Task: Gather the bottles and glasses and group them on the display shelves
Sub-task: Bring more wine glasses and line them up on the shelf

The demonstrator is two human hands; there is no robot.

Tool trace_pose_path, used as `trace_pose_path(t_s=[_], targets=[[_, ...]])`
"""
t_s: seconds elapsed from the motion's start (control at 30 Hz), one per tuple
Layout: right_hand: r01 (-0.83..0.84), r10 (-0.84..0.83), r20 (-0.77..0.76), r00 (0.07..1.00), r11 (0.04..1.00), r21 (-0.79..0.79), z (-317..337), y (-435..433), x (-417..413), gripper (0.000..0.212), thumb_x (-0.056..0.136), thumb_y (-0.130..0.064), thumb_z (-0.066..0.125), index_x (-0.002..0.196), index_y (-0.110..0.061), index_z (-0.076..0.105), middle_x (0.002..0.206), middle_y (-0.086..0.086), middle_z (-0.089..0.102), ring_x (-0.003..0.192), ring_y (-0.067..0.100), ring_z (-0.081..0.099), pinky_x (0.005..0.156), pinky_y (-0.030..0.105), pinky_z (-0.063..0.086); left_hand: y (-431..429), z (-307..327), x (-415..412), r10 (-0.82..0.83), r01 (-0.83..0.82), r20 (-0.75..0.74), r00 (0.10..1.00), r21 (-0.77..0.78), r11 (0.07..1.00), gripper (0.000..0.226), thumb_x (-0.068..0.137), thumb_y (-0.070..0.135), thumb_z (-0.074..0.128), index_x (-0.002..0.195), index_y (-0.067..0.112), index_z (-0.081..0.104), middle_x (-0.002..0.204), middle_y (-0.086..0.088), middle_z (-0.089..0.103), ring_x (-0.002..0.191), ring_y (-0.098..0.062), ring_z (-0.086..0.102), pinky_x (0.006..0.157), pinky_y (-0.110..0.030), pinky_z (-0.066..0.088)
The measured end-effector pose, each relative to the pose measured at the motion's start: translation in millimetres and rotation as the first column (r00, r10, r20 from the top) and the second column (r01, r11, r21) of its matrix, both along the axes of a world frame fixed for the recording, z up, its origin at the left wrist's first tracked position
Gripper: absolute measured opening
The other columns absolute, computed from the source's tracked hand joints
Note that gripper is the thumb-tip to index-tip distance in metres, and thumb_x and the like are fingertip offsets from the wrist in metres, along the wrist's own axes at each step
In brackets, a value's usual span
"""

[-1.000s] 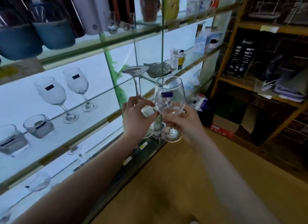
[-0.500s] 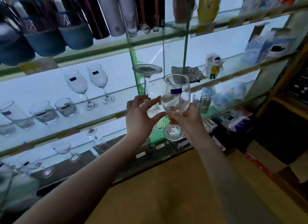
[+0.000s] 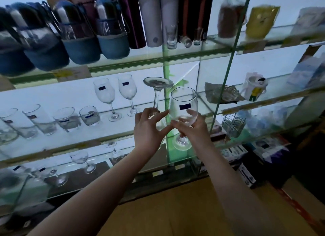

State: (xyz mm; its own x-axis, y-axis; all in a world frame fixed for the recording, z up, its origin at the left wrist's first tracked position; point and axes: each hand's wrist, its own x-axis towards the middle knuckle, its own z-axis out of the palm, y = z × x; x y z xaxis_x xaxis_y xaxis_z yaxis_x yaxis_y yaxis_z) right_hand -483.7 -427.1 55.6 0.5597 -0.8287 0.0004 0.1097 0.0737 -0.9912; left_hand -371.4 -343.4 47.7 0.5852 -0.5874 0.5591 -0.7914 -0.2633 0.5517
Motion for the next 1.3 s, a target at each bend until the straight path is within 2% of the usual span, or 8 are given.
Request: trace_pose_path(t_s=[0.13,0.3,0.43,0.63,0.9,1.0,1.13,1.3], targets=[[0.000,0.000,0.007,1.000,1.000,-0.005,-0.1,-3.7,30.0,0.061,0.073,-0.016,0.079,0.124,-0.020,0.046,0.095,-0.004,0.061,0.084,0.009,0.064,0.063,0.017,0.052,-1.8,-2.0,30.6,0.005,-0.005,-0.019,1.000,0.005,1.000,0.042,0.071,0.039,0.078,0.111,0.030,0.069,0.107,-0.003,0.060,0.105,-0.029,0.050,0.079,-0.028,0.037],[0.010,-0.010,-0.003,1.000,1.000,0.006,-9.5,-5.8,70.0,0.061,0.071,-0.023,0.081,0.121,-0.028,0.045,0.104,0.000,0.062,0.091,0.016,0.065,0.068,0.020,0.051,8.0,-17.3,70.2,0.027,-0.023,-0.092,0.995,0.043,0.999,0.041,0.073,0.038,0.077,0.113,0.035,0.067,0.110,0.002,0.057,0.109,-0.023,0.046,0.082,-0.022,0.031],[0.039,-0.040,0.034,0.999,0.998,0.045,-18.0,-2.1,97.4,0.041,0.073,-0.017,0.080,0.097,-0.027,0.048,0.098,0.007,0.063,0.069,0.013,0.062,0.062,0.023,0.051,20.5,-36.9,93.0,0.052,-0.037,-0.182,0.982,0.085,0.996,0.037,0.076,0.035,0.075,0.112,0.036,0.067,0.114,0.003,0.056,0.113,-0.021,0.044,0.085,-0.018,0.027],[0.049,-0.055,0.065,0.996,0.995,0.086,-27.4,-9.0,133.1,0.047,0.074,-0.015,0.079,0.110,-0.012,0.048,0.102,0.012,0.061,0.063,0.014,0.061,0.064,0.026,0.054,24.3,-50.8,115.5,0.102,-0.080,-0.273,0.956,0.092,0.993,0.034,0.077,0.037,0.074,0.111,0.036,0.068,0.115,0.003,0.055,0.114,-0.021,0.043,0.087,-0.020,0.030],[0.060,-0.066,0.101,0.993,0.996,0.058,-48.9,-37.7,178.2,0.055,0.074,-0.017,0.080,0.119,-0.001,0.053,0.104,0.017,0.063,0.071,0.016,0.063,0.061,0.022,0.052,10.9,-52.5,139.7,0.125,-0.119,-0.270,0.955,0.038,0.992,0.021,0.080,0.031,0.072,0.100,0.035,0.070,0.111,0.009,0.054,0.113,-0.017,0.041,0.083,-0.019,0.029],[0.058,-0.061,0.105,0.993,0.998,0.039,-55.6,-50.7,193.1,0.058,0.072,-0.019,0.081,0.120,-0.001,0.052,0.109,0.020,0.062,0.068,0.013,0.064,0.063,0.023,0.053,4.2,-55.0,147.6,0.128,-0.128,-0.268,0.955,0.017,0.992,0.016,0.079,0.027,0.071,0.093,0.034,0.070,0.106,0.012,0.052,0.111,-0.016,0.042,0.077,-0.016,0.026],[0.050,-0.061,0.143,0.988,0.996,0.075,-61.6,-68.3,211.9,0.054,0.074,-0.016,0.078,0.120,-0.008,0.050,0.109,0.012,0.056,0.077,0.021,0.061,0.065,0.022,0.054,-4.6,-58.9,159.5,0.129,-0.136,-0.266,0.955,-0.009,0.991,0.016,0.078,0.026,0.071,0.089,0.038,0.068,0.103,0.014,0.052,0.109,-0.014,0.042,0.075,-0.014,0.024],[0.039,-0.053,0.170,0.984,0.996,0.086,-73.7,-89.8,233.9,0.047,0.076,-0.014,0.077,0.115,-0.011,0.051,0.107,0.008,0.055,0.076,0.022,0.059,0.064,0.022,0.053,-16.1,-66.9,173.4,0.141,-0.147,-0.218,0.966,-0.015,0.989,0.015,0.077,0.026,0.073,0.089,0.035,0.070,0.103,0.012,0.054,0.109,-0.015,0.046,0.075,-0.013,0.024]])
